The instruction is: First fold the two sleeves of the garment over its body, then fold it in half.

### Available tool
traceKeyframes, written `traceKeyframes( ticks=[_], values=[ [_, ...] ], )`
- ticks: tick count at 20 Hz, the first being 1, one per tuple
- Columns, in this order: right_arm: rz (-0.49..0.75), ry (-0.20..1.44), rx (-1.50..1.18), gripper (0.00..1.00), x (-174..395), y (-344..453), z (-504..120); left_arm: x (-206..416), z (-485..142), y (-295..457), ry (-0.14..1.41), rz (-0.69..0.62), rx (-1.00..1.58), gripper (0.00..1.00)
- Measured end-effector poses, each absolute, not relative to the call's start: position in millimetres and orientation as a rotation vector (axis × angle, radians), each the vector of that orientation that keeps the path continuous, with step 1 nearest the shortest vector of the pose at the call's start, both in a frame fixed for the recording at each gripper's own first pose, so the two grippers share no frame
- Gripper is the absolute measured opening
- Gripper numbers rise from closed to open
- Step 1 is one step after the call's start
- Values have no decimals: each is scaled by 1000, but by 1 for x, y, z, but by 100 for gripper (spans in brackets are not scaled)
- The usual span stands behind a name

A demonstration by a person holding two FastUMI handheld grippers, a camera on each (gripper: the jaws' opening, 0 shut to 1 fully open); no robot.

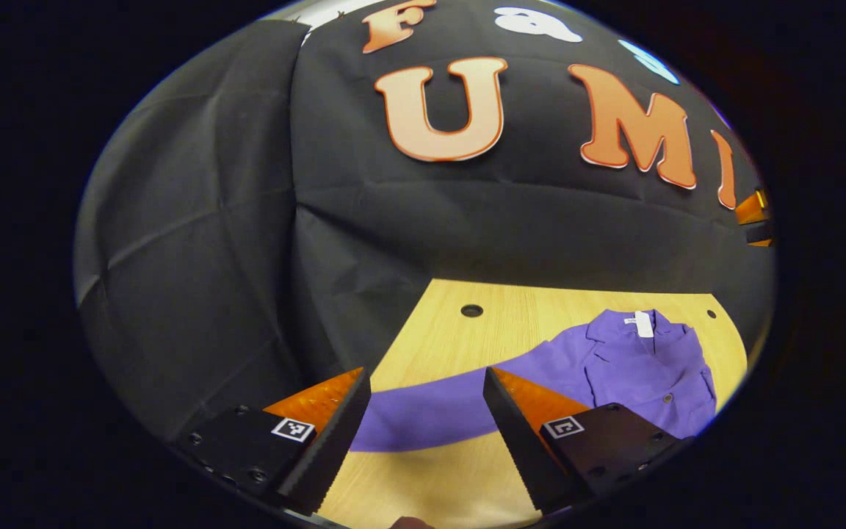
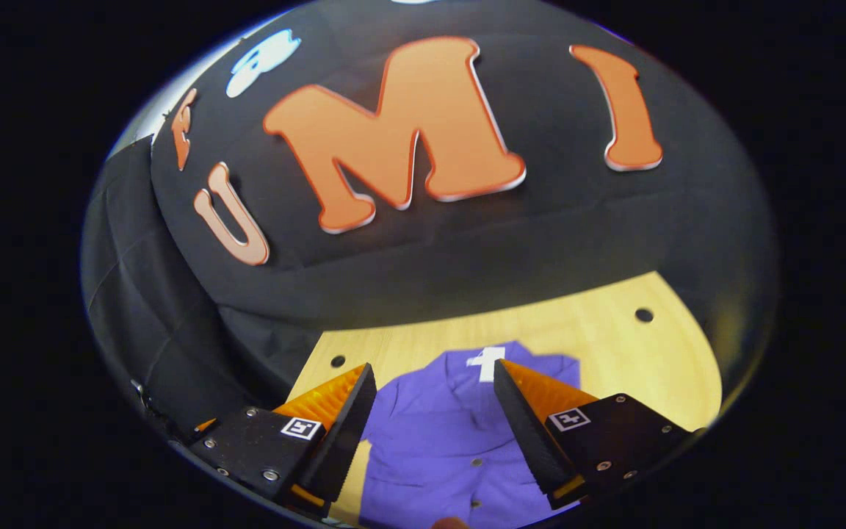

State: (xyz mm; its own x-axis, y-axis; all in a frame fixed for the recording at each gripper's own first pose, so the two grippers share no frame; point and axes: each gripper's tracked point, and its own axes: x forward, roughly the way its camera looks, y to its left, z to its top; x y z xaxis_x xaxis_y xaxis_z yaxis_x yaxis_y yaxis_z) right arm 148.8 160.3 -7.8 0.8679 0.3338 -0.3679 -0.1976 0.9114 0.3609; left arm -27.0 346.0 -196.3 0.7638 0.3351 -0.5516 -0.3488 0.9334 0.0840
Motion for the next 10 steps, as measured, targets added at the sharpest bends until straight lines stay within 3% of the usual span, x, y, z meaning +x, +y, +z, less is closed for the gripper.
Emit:
traceKeyframes(
  ticks=[10],
  values=[
    [97, 168, 123, 96, 116, 26, 43, -14, -264, 389, 929, 500, -109, 98]
  ],
)
